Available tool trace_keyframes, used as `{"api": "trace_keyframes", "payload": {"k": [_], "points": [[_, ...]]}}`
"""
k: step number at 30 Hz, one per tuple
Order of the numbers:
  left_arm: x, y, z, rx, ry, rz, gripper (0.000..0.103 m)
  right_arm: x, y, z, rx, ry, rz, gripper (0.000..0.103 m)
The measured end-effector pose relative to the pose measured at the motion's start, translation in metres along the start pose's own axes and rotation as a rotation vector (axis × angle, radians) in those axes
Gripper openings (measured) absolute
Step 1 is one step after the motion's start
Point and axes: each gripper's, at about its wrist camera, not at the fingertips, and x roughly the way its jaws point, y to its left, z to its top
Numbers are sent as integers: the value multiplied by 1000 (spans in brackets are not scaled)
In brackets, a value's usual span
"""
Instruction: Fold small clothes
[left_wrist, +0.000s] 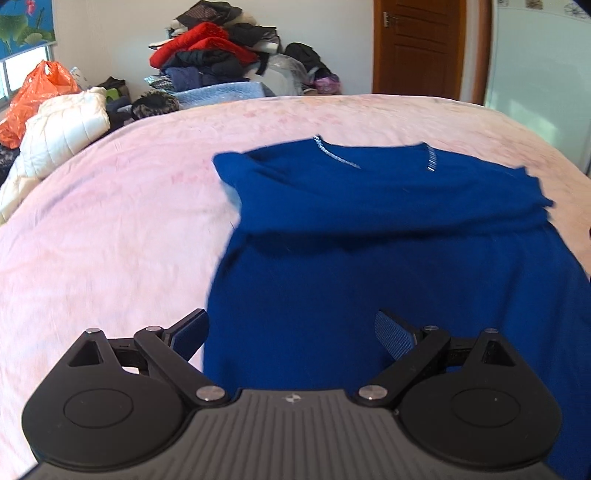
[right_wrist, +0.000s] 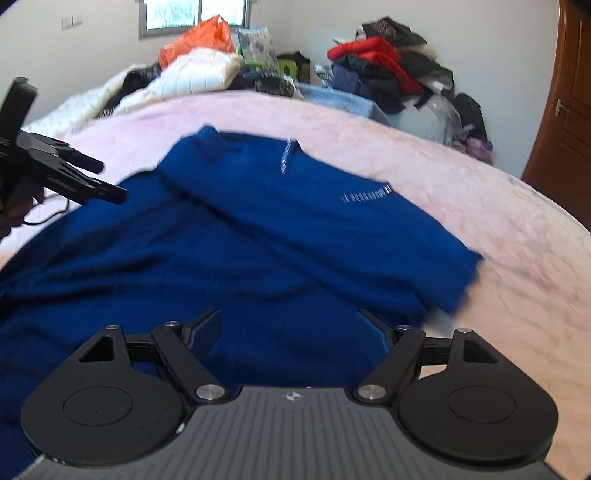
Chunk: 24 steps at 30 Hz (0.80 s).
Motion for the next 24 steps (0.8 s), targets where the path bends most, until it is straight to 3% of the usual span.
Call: {"api": "trace_keyframes", "payload": {"k": [4,6,10,14,18,21,24], "points": [[-18,-13,-18,12,14,-60,97,-41,-8,-15,-4,4,-60,84],[-28,-23,-26,27,7,-76,97,-56,-9,-22,24,-19,-41,85],[-37,-37,-35,40,7,-77,97,-70,16,-34,78,-50,125,86],[-44,-42,-39,46,22,-86,97,-62,60,-45,-12,-7,267,85],[-54,-46,-45,60,25,-91,97,-48,84,-53,-109,80,374,85],[-58,-49,-47,65,24,-91,97,-32,86,-56,-110,163,444,84],[-65,-50,-48,77,12,-99,97,-39,87,-62,-175,217,512,84]]}}
